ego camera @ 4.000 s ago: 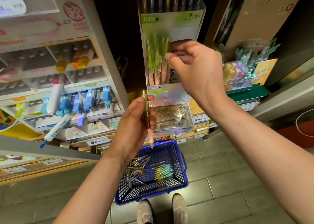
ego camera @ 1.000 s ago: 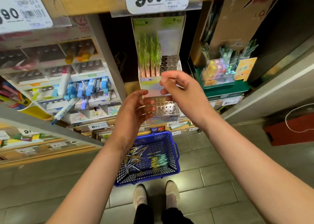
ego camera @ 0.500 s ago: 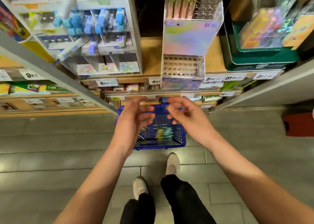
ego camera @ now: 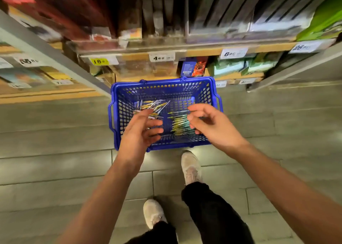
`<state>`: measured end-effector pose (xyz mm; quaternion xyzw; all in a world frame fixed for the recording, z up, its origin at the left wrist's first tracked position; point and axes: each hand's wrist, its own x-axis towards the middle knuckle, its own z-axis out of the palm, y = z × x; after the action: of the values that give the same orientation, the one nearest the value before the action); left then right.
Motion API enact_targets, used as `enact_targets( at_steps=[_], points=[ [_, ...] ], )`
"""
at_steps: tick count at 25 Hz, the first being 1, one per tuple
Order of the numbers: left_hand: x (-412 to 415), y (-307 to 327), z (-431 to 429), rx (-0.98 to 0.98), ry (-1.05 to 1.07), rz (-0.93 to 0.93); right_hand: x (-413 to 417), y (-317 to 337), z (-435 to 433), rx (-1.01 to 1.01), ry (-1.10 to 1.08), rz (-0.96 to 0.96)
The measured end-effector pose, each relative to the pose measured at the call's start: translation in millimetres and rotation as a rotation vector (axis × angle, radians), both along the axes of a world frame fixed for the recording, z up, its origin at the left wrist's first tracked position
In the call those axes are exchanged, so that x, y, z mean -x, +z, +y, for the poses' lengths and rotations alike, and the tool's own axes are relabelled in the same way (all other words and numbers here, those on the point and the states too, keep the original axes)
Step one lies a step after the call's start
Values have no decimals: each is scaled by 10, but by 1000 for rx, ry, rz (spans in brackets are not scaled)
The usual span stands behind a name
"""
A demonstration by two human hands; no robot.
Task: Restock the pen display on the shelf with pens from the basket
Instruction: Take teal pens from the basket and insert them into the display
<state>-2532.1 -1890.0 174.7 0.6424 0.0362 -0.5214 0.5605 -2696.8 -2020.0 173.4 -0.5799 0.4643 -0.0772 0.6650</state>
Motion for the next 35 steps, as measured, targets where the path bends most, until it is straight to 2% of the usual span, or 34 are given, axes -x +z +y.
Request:
enact_targets(
  at_steps=[5, 9, 13, 15, 17, 21, 23, 25, 27, 31, 34, 35],
  points=[
    [-135, -1409, -7, -54, 15, 8, -66, -1507, -74, 108, 246, 145],
    [-268, -2223, -91, -61, -44, -2, -314, -2581, -418, 312, 645, 372],
    [-311, -2787, -265, -118, -58, 67, -545, -3602, -820, 544, 1075, 691],
    [-252, -2962, -293, -141, -56, 88, -613, -3977, -923, 624, 1160, 811],
    [-208, -3111, -334, -156, -85, 66, -651, -4280, -933, 682, 1132, 867],
    [-245, -3290, -473, -168, -195, 23, -705, -4612, -889, 825, 1140, 874],
    [-312, -3337, -505, -165, -183, 19, -750, -4657, -898, 906, 1156, 893],
    [-365, -3394, -513, -177, -159, 29, -776, -4604, -898, 900, 1151, 898],
    [-393, -3456, -493, -204, -163, 19, -788, -4455, -856, 830, 1067, 839],
    [-330, -3599, -488, -272, -225, -63, -774, -4004, -544, 551, 837, 482],
    [-256, -3637, -549, -234, -223, -107, -807, -3798, -238, 398, 740, 292],
    [-242, -3649, -573, -205, -199, -116, -814, -3784, -183, 288, 704, 229]
  ],
)
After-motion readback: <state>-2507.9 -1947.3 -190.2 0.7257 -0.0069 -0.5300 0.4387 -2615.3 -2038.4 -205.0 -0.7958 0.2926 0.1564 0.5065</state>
